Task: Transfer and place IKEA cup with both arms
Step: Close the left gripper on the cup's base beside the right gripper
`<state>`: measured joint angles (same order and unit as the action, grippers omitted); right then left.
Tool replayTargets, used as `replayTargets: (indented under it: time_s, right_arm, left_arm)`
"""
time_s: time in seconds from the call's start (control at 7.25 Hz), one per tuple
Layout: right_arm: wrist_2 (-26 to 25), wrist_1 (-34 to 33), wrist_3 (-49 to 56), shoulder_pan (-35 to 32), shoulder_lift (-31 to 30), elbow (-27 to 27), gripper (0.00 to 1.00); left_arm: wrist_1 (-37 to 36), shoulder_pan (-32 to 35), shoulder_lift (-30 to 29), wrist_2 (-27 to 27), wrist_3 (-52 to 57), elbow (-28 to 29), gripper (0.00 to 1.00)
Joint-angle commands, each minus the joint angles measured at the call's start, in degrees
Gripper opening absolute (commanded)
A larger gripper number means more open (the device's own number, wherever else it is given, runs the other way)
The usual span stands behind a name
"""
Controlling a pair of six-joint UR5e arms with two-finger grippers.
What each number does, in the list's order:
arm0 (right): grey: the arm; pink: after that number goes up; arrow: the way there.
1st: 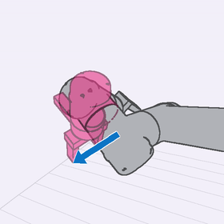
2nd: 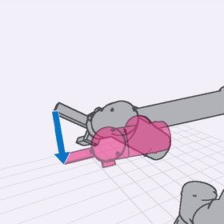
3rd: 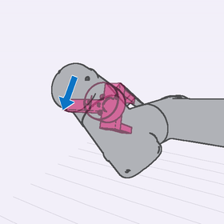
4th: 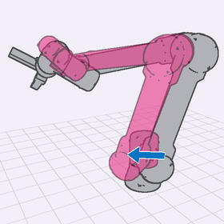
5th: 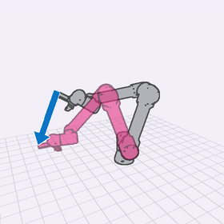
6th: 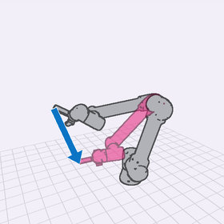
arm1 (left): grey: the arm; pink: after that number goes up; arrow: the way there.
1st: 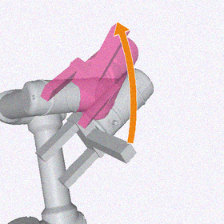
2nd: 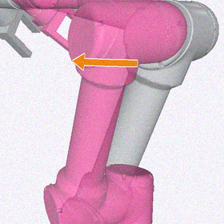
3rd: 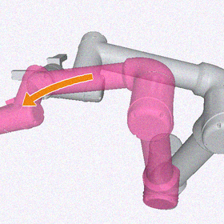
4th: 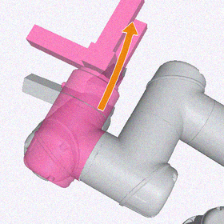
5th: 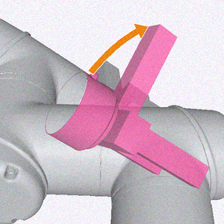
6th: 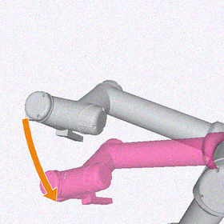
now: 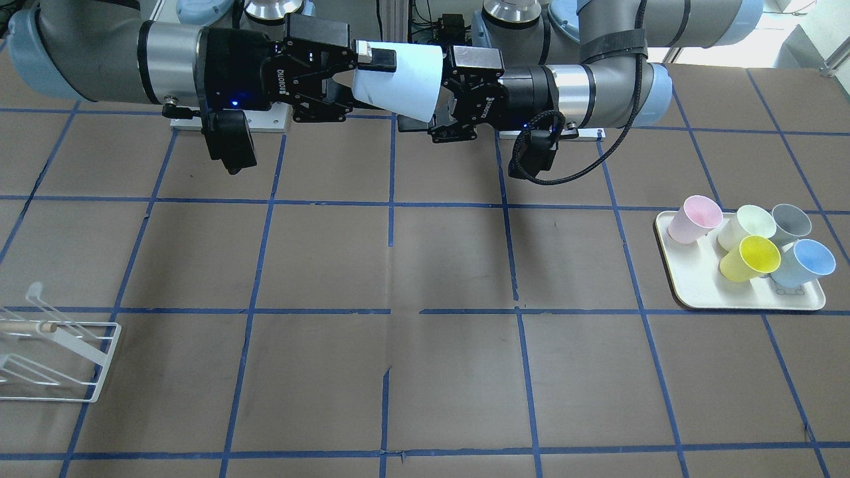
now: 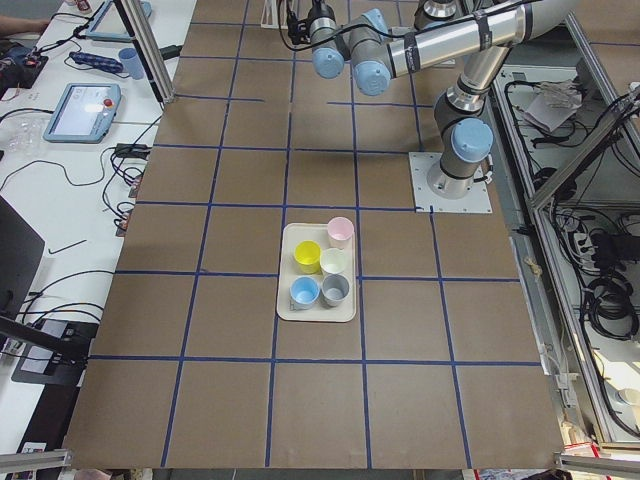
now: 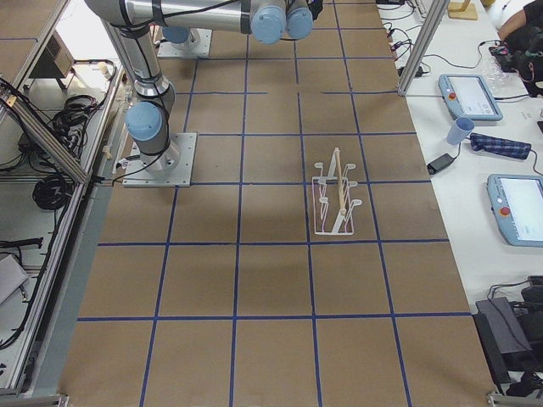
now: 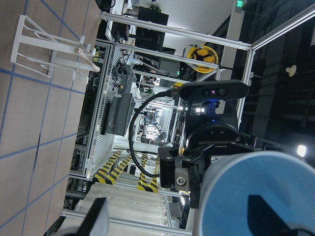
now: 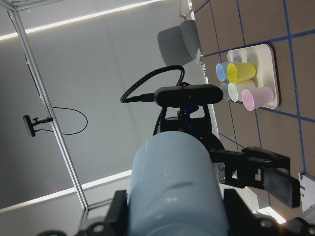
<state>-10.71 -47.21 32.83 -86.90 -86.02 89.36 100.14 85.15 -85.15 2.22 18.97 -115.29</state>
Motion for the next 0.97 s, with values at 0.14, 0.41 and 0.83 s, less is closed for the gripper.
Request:
replayTargets:
  time_s: [0.14,0.41,0.83]
  right_arm:
    - [-0.2,0.0,-0.3,0.0,0.2,-0.4,0.29]
    - [-0.1,0.1,-0.4,0.1,0.1,-0.4,0.29]
    - [-0.1,0.1,-0.5,0.1,-0.1,-0.4,0.32]
  left_arm:
    - [-0.7,-0.6,0.9,0.1,0.1,-1.1,0.67]
    - [-1.1,-0.7,0.8,3.5,-0.6,-0.8,0.67]
    - [-1.8,-0.7,0.6,4.1,-0.3,-0.8,0.64]
